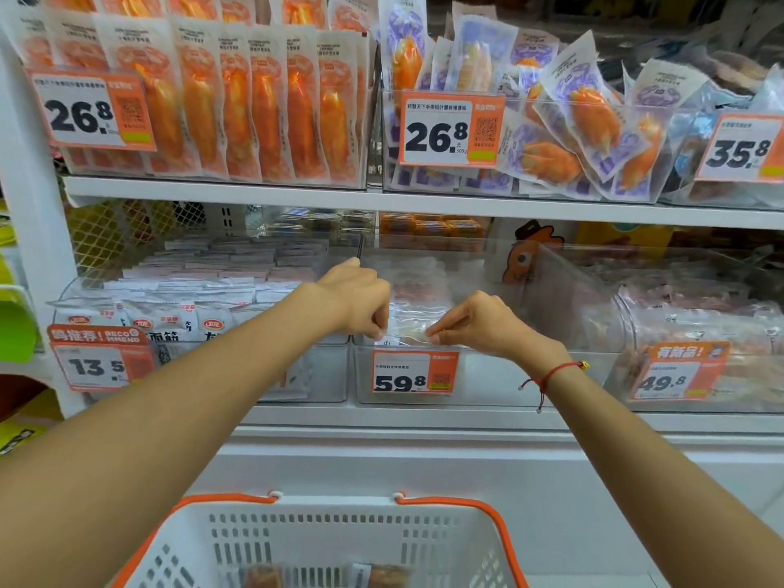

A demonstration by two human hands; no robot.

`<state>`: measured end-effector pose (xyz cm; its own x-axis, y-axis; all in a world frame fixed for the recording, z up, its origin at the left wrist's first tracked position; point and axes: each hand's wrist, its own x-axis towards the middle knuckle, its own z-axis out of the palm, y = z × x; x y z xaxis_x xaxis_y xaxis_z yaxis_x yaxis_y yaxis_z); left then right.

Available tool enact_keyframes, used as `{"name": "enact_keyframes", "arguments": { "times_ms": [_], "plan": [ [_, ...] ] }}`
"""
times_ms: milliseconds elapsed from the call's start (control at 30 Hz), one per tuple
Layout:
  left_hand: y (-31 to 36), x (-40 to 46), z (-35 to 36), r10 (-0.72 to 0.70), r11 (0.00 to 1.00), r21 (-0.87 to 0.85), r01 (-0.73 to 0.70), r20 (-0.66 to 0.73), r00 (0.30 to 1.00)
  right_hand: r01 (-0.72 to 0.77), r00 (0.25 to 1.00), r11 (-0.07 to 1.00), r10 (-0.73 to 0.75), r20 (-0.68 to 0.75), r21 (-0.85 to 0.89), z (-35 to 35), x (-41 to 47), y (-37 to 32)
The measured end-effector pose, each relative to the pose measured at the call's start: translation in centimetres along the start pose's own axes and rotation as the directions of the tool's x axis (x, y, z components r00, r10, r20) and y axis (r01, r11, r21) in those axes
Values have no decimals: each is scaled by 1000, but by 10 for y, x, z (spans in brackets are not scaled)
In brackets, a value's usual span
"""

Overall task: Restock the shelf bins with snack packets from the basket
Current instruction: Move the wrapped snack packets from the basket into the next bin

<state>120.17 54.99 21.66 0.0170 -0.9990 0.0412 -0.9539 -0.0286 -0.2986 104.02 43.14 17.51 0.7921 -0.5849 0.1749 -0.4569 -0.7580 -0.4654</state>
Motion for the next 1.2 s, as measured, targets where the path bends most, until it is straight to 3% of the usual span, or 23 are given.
{"name": "enact_keyframes", "arguments": {
  "times_ms": [233,433,667,833,1033,1200],
  "plan": [
    [-3,-8,-1,15,999,36,-15,0,1000,86,991,995,-80,103,-53,-14,-4,-5],
    [-1,-13,5,-30,998,56,35,-100,995,86,996,987,-83,22,-139,-8,-5,-8],
    [14,-12,1,-49,981,189,47,8,999,61,998,973,-54,37,-224,-2,-5,-13],
    [9,-23,8,-112,990,80,112,-11,994,42,998,990,-49,-50,-136,-7,-20,-11],
    [17,-50,5,-233,951,-269,152,-302,924,118,956,993,-122,-267,-31,-14,-41,-26],
    [29,-82,13,-387,842,-500,200,-303,871,98,981,995,-94,-170,15,1,-61,-36]
  ]
}}
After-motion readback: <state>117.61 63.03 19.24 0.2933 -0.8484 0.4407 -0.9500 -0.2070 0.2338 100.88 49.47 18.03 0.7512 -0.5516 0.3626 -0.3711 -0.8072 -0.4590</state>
